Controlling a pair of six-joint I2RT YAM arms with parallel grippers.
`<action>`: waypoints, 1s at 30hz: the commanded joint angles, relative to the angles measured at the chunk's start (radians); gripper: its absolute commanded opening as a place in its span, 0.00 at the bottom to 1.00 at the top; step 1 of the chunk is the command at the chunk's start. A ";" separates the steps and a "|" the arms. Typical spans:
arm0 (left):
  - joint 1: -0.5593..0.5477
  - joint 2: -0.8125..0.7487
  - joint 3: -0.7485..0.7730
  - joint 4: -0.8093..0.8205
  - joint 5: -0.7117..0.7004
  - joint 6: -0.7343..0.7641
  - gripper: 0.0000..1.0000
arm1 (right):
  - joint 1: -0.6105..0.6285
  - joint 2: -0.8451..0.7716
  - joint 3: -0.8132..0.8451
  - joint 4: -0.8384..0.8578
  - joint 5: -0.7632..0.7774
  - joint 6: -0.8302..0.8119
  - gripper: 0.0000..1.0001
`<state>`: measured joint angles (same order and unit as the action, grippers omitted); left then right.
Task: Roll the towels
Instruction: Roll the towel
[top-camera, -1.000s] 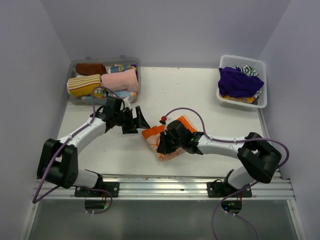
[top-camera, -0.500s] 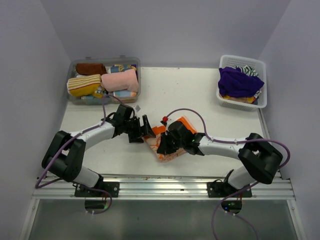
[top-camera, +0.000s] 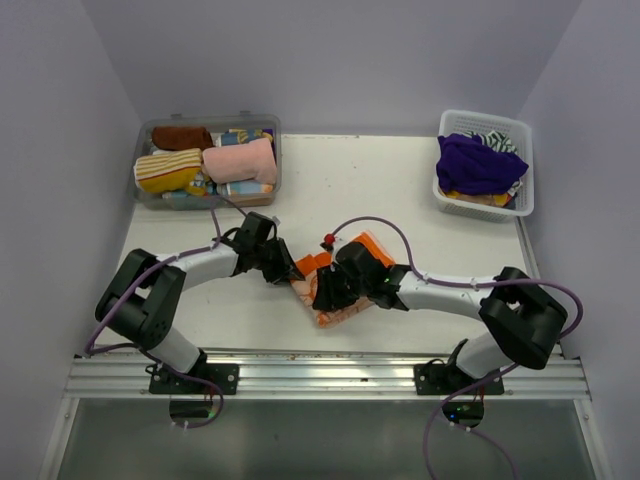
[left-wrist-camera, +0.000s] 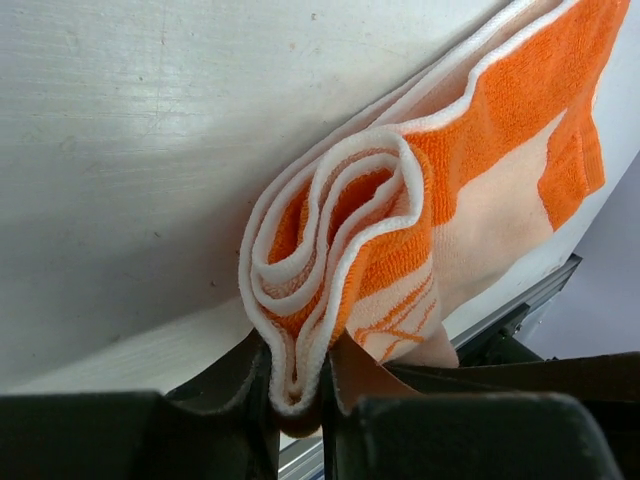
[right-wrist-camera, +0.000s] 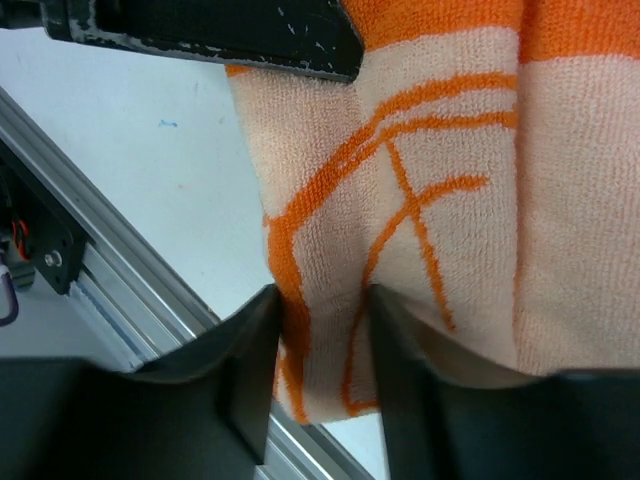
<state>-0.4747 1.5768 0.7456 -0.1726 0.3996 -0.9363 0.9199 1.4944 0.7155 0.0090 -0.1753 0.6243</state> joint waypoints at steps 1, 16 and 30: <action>0.001 0.008 0.011 0.007 -0.051 -0.035 0.16 | 0.011 -0.057 0.071 -0.115 0.061 -0.076 0.49; -0.002 -0.015 0.034 -0.067 -0.061 -0.038 0.02 | 0.215 0.119 0.345 -0.314 0.439 -0.296 0.69; 0.011 -0.046 0.032 -0.068 -0.035 -0.022 0.41 | 0.165 0.212 0.299 -0.200 0.320 -0.199 0.00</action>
<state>-0.4713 1.5776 0.7555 -0.2214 0.3653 -0.9710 1.1168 1.7504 1.0386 -0.2386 0.2134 0.3813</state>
